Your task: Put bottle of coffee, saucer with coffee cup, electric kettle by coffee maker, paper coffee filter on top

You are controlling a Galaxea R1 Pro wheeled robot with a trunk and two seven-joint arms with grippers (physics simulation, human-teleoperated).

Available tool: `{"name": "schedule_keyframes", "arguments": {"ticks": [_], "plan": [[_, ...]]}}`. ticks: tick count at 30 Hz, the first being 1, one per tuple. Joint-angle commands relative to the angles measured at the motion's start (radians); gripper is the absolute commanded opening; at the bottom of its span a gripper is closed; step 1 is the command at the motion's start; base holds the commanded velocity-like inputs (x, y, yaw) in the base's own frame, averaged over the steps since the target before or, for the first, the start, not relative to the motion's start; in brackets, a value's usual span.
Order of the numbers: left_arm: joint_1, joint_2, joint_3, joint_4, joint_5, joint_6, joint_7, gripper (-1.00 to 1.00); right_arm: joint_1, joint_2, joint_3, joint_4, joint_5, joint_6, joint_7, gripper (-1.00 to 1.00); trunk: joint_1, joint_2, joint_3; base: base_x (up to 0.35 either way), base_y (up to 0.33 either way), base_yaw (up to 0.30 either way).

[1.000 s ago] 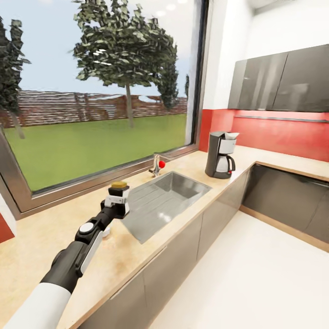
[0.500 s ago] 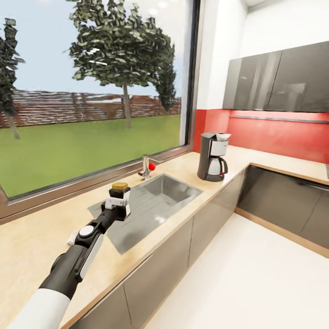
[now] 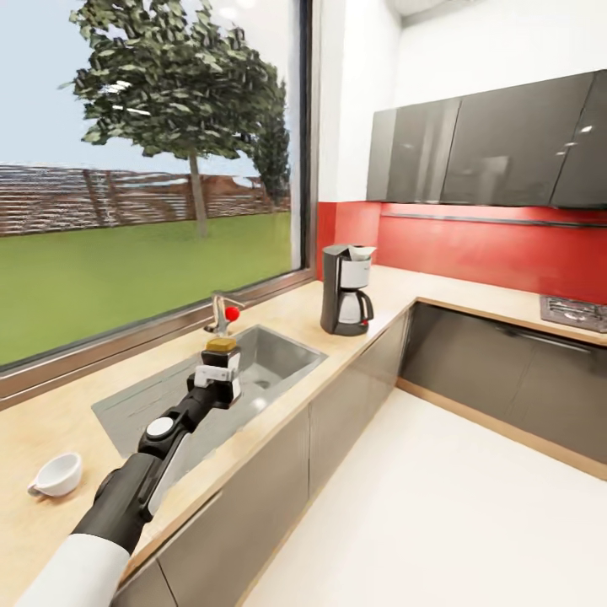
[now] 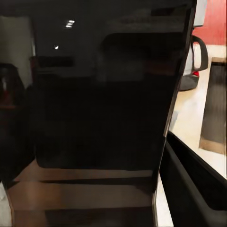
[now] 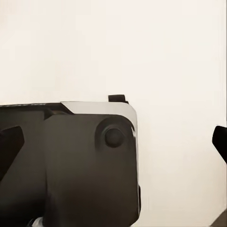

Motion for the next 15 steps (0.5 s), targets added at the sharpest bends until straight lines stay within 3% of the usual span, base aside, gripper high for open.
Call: {"name": "schedule_keyframes", "arguments": {"ticks": [1, 6, 15], "plan": [[0.0, 0.001, 0.0, -0.002, 0.009, 0.007, -0.002, -1.0, -0.001, -0.001, -0.008, 0.001, 0.011, -0.003, -0.004, 1.0, 0.001, -0.002, -0.001, 0.002, -0.272, -0.175], [0.0, 0.001, -0.001, 0.006, 0.008, 0.007, -0.002, -1.0, 0.0, -0.022, -0.005, 0.001, 0.011, -0.005, -0.004, 1.0, 0.001, -0.002, -0.001, 0.006, -0.273, -0.047], [0.0, 0.001, -0.001, 0.011, 0.006, 0.007, -0.002, -1.0, 0.0, -0.022, -0.008, 0.001, 0.009, -0.006, -0.001, 1.0, 0.001, -0.002, -0.001, 0.106, -0.272, -0.002]]}}
